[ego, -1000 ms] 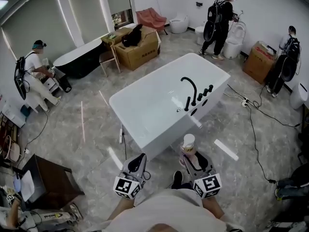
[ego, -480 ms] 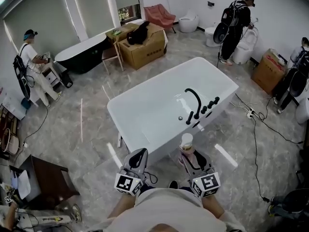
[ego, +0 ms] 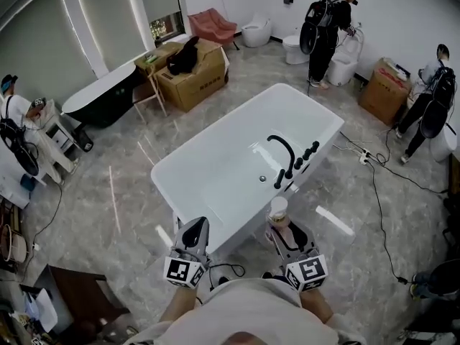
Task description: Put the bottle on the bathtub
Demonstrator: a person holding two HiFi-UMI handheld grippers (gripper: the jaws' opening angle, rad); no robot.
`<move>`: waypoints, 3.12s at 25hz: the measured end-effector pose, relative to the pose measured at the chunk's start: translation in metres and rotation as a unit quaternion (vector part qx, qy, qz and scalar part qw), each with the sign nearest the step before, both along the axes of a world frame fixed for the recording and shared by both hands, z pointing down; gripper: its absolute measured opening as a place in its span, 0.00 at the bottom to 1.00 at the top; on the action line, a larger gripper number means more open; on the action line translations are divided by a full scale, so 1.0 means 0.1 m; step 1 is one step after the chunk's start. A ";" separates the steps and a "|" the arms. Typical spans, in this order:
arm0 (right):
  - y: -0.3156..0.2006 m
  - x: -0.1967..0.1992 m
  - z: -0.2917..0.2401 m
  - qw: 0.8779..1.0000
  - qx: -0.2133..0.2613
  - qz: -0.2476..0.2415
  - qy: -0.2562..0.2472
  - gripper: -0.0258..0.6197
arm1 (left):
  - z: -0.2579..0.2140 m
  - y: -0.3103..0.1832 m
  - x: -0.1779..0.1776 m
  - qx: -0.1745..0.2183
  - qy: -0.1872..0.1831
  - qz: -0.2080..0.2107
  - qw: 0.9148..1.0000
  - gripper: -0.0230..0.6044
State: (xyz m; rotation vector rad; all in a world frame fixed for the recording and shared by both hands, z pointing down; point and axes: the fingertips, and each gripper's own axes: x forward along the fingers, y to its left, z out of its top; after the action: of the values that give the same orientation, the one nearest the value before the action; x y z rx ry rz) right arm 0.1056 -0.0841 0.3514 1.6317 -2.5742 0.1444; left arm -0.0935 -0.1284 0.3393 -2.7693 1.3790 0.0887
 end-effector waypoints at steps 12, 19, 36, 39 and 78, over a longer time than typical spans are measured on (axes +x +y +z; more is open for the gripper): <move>-0.12 -0.07 0.22 0.999 -0.040 0.022 0.005 0.33 | 0.21 -0.17 -0.11 -0.029 -0.004 0.004 1.000 0.04; -0.33 0.03 0.58 0.996 -0.082 0.018 0.018 0.33 | 0.47 -0.31 0.03 -0.041 -0.015 0.026 0.999 0.04; -0.73 0.05 1.92 0.988 -0.144 0.003 0.062 0.33 | 2.08 -0.35 0.08 -0.174 -0.032 0.010 0.984 0.04; -0.82 0.09 2.22 0.986 -0.160 -0.003 0.048 0.33 | 2.38 -0.44 0.11 -0.188 -0.037 0.012 0.981 0.04; -2.15 -0.31 3.77 0.988 -0.136 -0.012 0.072 0.32 | 3.62 -0.56 0.00 -0.248 -0.047 0.018 0.967 0.04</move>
State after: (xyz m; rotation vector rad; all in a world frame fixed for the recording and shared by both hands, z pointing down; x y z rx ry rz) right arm 0.0747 -0.2987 0.7284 1.4556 -2.3459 0.3466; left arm -0.0939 -0.1842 0.7016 -3.1341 1.4974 -0.4432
